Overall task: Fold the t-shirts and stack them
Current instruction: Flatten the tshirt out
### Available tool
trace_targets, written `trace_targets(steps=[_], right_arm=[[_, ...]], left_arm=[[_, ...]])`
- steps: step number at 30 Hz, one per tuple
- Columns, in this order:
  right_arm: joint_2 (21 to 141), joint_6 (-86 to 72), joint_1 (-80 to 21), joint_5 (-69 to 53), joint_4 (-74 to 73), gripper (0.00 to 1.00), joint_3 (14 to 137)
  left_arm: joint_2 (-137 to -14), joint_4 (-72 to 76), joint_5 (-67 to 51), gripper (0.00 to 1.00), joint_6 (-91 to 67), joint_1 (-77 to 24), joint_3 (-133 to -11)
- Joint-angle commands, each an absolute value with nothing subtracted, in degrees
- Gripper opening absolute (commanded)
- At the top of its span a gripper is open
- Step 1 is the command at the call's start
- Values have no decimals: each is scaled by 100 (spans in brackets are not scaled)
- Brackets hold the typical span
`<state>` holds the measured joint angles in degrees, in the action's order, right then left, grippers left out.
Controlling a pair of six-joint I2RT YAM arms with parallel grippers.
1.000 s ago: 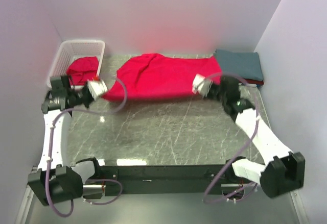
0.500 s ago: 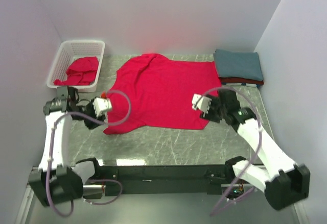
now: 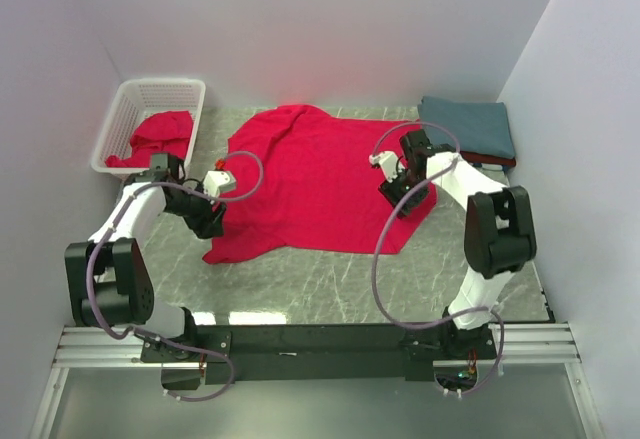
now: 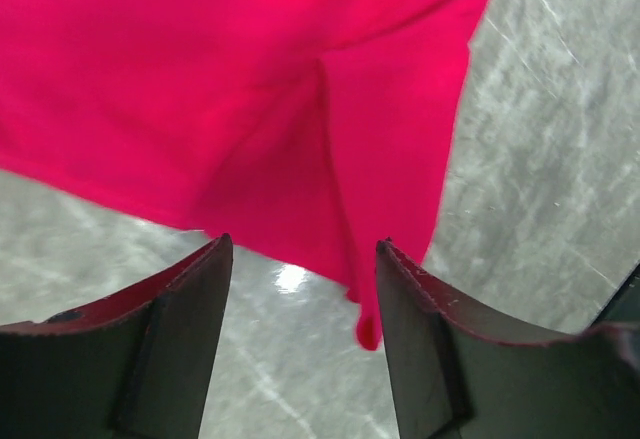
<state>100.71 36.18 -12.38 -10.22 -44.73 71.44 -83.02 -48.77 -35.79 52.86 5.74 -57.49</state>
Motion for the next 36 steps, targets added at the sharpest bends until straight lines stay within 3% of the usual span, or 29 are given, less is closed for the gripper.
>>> trace_targets(steps=[1, 15, 26, 29, 35, 36], right_arm=[[10353, 2945, -1081, -1308, -4825, 56, 7707], [11443, 2540, -1195, -1872, -5186, 61, 8482], [11505, 2513, -1433, -1881, -5124, 52, 8306], [11426, 2558, -1433, -1837, -5176, 42, 8218], [11040, 2829, -1389, -1600, -5317, 10, 7841], [10961, 2856, -1336, -1565, -5335, 0, 7779]], left_arm=[[-8209, -4545, -3454, 65, 5036, 422, -5459], [-8605, -4324, -3278, 72, 4913, 360, -5546], [-8666, -4210, -3182, 71, 4939, 360, -5379], [-8684, -4192, -3173, 71, 4922, 360, -5388], [-8771, -4227, -3164, 68, 4939, 360, -5502], [-8754, -4262, -3164, 68, 4957, 352, -5537]])
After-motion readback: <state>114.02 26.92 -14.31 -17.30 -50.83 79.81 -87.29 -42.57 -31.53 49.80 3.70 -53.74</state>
